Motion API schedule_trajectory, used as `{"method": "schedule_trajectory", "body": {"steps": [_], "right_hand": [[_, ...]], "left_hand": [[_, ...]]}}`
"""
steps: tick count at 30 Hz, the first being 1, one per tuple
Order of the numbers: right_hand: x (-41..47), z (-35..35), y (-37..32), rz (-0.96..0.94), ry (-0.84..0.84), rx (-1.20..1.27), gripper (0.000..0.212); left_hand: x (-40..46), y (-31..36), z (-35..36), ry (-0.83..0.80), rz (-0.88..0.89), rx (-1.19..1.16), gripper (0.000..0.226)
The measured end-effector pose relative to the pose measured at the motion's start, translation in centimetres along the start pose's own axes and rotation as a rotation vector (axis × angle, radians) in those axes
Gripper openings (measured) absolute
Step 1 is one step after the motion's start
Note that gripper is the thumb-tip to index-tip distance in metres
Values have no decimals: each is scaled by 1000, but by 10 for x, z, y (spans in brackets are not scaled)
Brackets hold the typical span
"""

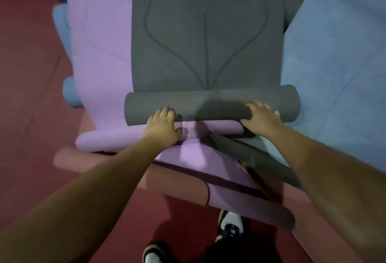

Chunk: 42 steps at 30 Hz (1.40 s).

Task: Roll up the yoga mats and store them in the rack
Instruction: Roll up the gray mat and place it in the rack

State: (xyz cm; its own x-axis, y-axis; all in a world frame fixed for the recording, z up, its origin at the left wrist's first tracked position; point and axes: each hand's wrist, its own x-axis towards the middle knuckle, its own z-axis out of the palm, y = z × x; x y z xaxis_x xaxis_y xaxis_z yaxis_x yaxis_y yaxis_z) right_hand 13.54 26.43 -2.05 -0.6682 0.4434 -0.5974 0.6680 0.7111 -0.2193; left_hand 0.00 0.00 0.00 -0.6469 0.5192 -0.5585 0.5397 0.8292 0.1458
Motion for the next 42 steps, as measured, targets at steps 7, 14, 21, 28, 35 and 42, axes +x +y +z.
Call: {"method": "schedule_trajectory", "body": {"steps": [7,14,21,28,35,42], "right_hand": [[50,36,-13,5,-4,-51,99],[15,55,-1,-97,-87,-347,69],[-37,66,9,-91,-66,-251,66],[-141,65,-5,-190,166,-254,35],[-262,52,-27,-194,371,-281,33],[-303,81,-36,-295,392,-313,35]], "left_hand": [[33,-35,38,-21,-26,81,67],[31,-40,33,87,84,287,52],[19,-33,30,-112,167,383,65],[-63,-46,14,28,300,276,35],[-190,-59,-4,57,368,55,27],[-243,-84,25,143,350,93,31]]}}
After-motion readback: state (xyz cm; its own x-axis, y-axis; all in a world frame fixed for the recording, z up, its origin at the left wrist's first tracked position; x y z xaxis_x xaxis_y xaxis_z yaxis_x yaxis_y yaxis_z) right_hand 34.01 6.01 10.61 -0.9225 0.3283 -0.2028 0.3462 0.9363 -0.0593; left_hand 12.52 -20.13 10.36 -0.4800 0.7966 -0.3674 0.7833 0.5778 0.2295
